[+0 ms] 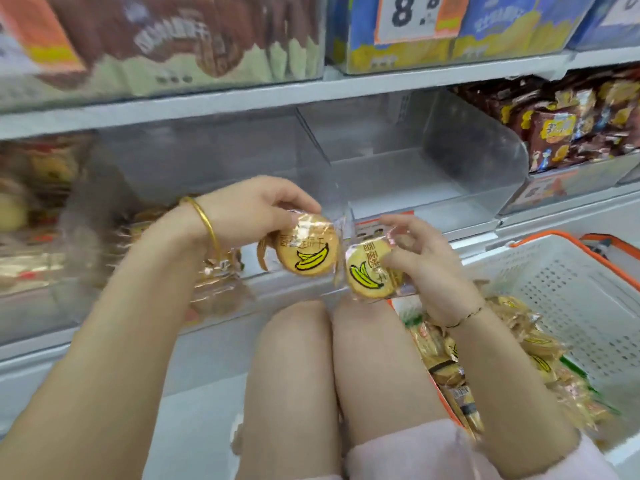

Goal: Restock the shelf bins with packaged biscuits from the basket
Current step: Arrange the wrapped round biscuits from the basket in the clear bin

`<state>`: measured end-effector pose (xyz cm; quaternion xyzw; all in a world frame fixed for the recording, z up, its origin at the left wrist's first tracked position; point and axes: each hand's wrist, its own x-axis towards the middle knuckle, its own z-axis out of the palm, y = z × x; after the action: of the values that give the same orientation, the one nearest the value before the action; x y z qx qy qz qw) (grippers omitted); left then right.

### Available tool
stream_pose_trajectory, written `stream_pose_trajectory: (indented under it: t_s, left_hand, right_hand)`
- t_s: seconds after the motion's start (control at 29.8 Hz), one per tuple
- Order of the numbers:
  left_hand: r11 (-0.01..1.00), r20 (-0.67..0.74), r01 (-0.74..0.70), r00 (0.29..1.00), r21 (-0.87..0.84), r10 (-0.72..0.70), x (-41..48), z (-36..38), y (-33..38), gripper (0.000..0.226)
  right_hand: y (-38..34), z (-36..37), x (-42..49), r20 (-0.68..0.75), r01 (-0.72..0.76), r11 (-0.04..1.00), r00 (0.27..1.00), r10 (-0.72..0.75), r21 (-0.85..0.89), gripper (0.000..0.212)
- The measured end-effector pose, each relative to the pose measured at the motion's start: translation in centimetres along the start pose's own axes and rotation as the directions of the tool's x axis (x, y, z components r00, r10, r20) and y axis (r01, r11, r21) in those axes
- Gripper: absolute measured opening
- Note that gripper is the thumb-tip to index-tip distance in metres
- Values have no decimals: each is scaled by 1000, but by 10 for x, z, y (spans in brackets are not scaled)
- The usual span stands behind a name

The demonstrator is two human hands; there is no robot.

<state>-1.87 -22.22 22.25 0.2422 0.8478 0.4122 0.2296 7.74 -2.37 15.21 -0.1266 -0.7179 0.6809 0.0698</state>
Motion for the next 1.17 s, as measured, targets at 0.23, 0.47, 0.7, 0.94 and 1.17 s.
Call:
stream_pose_trajectory:
  t_s: [0.23,0.47,0.7,0.94,1.17]
  left_hand:
    - [992,-307,84,946,-90,-108,-37,-73,-55,23]
    - [945,-732,316,663,82,-158,-14,-109,-88,25]
    - [847,-729,441,678,298,-96,38,-122,-127,45]
    - [566,-740,680,650,465,-173,60,-114,-162,45]
    - [457,-695,746,646,485,-317,60,-114,-164,39]
  right_hand:
    - [-48,84,29,179,175,974,973,-149,-145,40]
    - [-48,170,104,168,445,655,881,-441,-611,32]
    - [-30,231,169,202,325,365,920,-336,-873,31]
    - [0,269,211,333,406,432,912,-238,-805,42]
    - [4,269,213,478,428,538,877,-52,-726,39]
